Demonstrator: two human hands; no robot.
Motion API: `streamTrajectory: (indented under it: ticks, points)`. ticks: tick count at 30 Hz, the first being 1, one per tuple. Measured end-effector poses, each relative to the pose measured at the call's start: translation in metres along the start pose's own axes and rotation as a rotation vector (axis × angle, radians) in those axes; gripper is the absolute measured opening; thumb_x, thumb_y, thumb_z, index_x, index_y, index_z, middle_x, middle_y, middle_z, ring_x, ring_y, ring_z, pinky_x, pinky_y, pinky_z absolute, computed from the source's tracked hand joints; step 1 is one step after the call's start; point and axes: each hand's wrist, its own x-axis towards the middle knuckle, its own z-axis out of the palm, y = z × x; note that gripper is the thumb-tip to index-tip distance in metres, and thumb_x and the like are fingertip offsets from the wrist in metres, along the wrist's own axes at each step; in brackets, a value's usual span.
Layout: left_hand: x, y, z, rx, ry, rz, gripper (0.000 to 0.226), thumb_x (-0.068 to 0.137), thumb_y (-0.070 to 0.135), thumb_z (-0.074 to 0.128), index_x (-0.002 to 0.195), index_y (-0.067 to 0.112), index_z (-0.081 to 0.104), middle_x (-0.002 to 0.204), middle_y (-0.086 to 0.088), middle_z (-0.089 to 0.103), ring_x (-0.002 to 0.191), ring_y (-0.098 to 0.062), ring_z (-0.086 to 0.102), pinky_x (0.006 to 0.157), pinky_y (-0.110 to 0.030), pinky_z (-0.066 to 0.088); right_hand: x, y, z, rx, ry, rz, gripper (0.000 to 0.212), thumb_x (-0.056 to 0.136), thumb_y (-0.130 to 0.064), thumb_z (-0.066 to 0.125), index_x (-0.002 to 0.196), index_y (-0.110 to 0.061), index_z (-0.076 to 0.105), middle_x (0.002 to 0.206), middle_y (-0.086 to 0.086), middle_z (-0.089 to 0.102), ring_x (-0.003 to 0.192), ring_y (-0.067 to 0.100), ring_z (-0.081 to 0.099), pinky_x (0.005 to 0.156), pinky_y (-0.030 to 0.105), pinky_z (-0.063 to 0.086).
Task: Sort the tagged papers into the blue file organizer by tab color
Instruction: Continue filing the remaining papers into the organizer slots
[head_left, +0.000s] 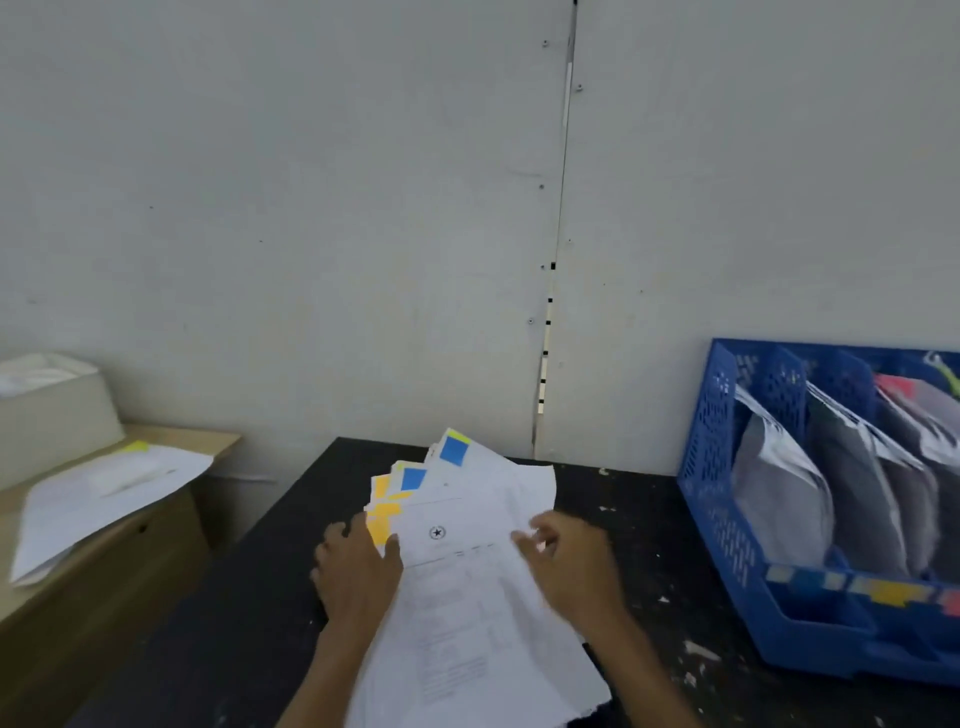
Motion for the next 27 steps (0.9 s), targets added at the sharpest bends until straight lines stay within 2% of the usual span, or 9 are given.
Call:
streamTrajectory:
  ticks: [2, 4, 7, 11, 14, 18, 22, 24, 27]
  points:
    - [0.001, -0.007, 0.003, -0.089, -0.009, 0.002, 0.047, 0.093, 0.034, 0.057, 0.135, 0.017, 0.048, 0.132, -0.011, 0.052, 0.12, -0.03, 0.049, 0.1, -0.046, 0.037, -0.007, -0.009, 0.037, -0.14, -0.109, 0.097, 0.054, 0.082, -0.063, 0.059, 0.118, -0.023, 0.06, 0.117, -0.006, 0.061, 0.105, 0.012, 0.058, 0.083, 0.024, 0.047]
    - [0.004, -0.01, 0.004, -0.176, 0.014, 0.02, 0.043, 0.093, 0.027, 0.058, 0.134, 0.015, 0.05, 0.126, -0.01, 0.057, 0.116, -0.029, 0.054, 0.1, -0.046, 0.038, -0.015, -0.019, 0.056, -0.256, -0.092, 0.154, 0.061, 0.081, -0.068, 0.056, 0.122, -0.023, 0.055, 0.123, -0.006, 0.053, 0.116, 0.015, 0.05, 0.088, 0.029, 0.047]
    - [0.007, -0.006, 0.001, -0.357, 0.092, 0.03, 0.039, 0.091, 0.014, 0.063, 0.129, 0.013, 0.056, 0.12, -0.01, 0.064, 0.11, -0.031, 0.06, 0.097, -0.048, 0.046, -0.019, -0.028, 0.067, -0.244, -0.027, 0.219, 0.061, 0.079, -0.066, 0.059, 0.124, -0.024, 0.051, 0.125, -0.006, 0.05, 0.118, 0.015, 0.046, 0.092, 0.029, 0.047]
    - [0.01, -0.005, -0.006, -0.599, 0.126, -0.02, 0.03, 0.092, 0.006, 0.061, 0.122, 0.009, 0.063, 0.109, -0.01, 0.069, 0.094, -0.02, 0.064, 0.08, -0.03, 0.049, -0.017, -0.025, 0.067, -0.304, 0.016, 0.285, 0.072, 0.073, -0.073, 0.06, 0.124, -0.024, 0.05, 0.129, -0.005, 0.045, 0.119, 0.016, 0.041, 0.096, 0.031, 0.044]
    - [0.015, -0.008, -0.006, -0.701, 0.122, -0.052, 0.024, 0.092, 0.008, 0.062, 0.116, 0.009, 0.067, 0.104, -0.008, 0.07, 0.09, -0.018, 0.064, 0.075, -0.026, 0.048, -0.011, -0.017, 0.066, -0.165, 0.023, 0.33, 0.073, 0.073, -0.061, 0.071, 0.129, -0.021, 0.048, 0.126, -0.003, 0.05, 0.118, 0.018, 0.049, 0.094, 0.032, 0.046]
    - [0.016, -0.012, -0.006, -0.73, 0.146, -0.073, 0.022, 0.092, 0.009, 0.061, 0.114, 0.008, 0.068, 0.105, -0.01, 0.07, 0.088, -0.016, 0.06, 0.079, -0.031, 0.049, -0.008, -0.007, 0.064, 0.054, 0.092, 0.345, 0.043, 0.076, -0.035, 0.079, 0.112, -0.018, 0.064, 0.097, -0.005, 0.065, 0.088, 0.011, 0.061, 0.076, 0.024, 0.05]
    - [0.015, -0.013, -0.006, -0.738, 0.163, -0.12, 0.019, 0.094, 0.007, 0.058, 0.11, 0.007, 0.068, 0.106, -0.011, 0.068, 0.092, -0.019, 0.059, 0.084, -0.036, 0.048, -0.01, -0.003, 0.065, -0.004, 0.195, 0.304, 0.005, 0.084, -0.03, 0.071, 0.088, -0.027, 0.072, 0.096, -0.007, 0.063, 0.079, 0.007, 0.058, 0.057, 0.013, 0.04]
    - [0.014, -0.011, -0.004, -0.742, 0.173, -0.111, 0.018, 0.094, 0.007, 0.057, 0.109, 0.006, 0.067, 0.107, -0.013, 0.068, 0.096, -0.024, 0.061, 0.085, -0.039, 0.049, -0.009, 0.001, 0.066, -0.008, 0.236, 0.297, 0.01, 0.086, -0.026, 0.068, 0.078, -0.028, 0.074, 0.092, -0.009, 0.064, 0.074, 0.005, 0.058, 0.052, 0.012, 0.036]
    - [0.011, -0.008, -0.006, -0.741, 0.203, -0.089, 0.019, 0.095, 0.008, 0.057, 0.11, 0.006, 0.066, 0.113, -0.014, 0.066, 0.104, -0.03, 0.061, 0.089, -0.042, 0.049, -0.011, 0.006, 0.07, 0.0, 0.27, 0.256, 0.008, 0.089, -0.032, 0.065, 0.082, -0.031, 0.068, 0.09, -0.014, 0.064, 0.078, 0.004, 0.057, 0.063, 0.017, 0.048]
